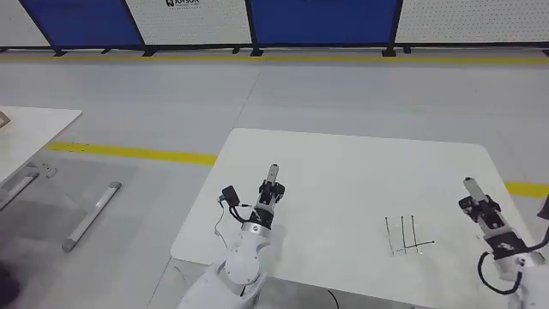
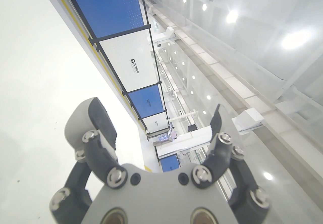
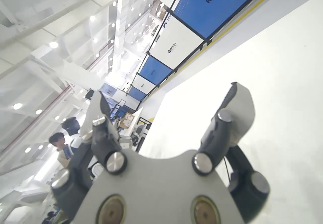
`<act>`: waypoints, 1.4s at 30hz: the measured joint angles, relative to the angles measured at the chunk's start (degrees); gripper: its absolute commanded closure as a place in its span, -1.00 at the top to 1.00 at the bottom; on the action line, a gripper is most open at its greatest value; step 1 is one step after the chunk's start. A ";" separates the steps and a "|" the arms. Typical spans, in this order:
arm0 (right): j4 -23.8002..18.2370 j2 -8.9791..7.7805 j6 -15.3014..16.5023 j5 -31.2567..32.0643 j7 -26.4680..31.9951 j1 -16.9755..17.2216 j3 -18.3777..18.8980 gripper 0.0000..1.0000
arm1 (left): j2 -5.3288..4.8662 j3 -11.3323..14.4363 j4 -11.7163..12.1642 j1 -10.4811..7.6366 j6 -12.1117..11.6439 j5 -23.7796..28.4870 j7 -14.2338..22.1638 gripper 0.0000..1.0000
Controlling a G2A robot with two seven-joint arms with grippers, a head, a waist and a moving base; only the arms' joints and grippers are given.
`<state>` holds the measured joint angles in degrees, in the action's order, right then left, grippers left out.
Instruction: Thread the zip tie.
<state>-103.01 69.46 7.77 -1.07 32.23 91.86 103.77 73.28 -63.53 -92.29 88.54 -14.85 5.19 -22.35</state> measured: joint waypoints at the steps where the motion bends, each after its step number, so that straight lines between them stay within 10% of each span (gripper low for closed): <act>1: 0.41 -0.38 -1.40 -3.31 5.21 -1.19 1.98 1.00 | 0.00 0.00 0.00 0.00 0.00 0.00 0.00 1.00; 5: 3.63 -1.82 -6.90 -7.27 27.82 -6.55 3.48 1.00 | 0.00 0.00 0.00 0.00 0.00 0.00 0.00 1.00; 9: 8.47 -2.68 -10.30 -4.39 37.76 -11.51 0.33 1.00 | 0.00 0.00 0.00 0.00 0.00 0.00 0.00 1.00; 32: 11.95 -3.07 -10.11 -1.84 35.01 -13.67 -2.56 1.00 | 0.00 0.00 0.00 0.00 0.00 0.00 0.00 1.00; 42: 21.96 -5.92 -12.70 -1.49 47.47 -17.37 -1.96 1.00 | 0.00 0.00 0.00 0.00 0.00 0.00 0.00 1.00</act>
<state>-81.05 63.54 -4.92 -2.56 79.69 74.49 101.81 73.28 -63.53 -92.29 88.54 -14.85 5.19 -22.35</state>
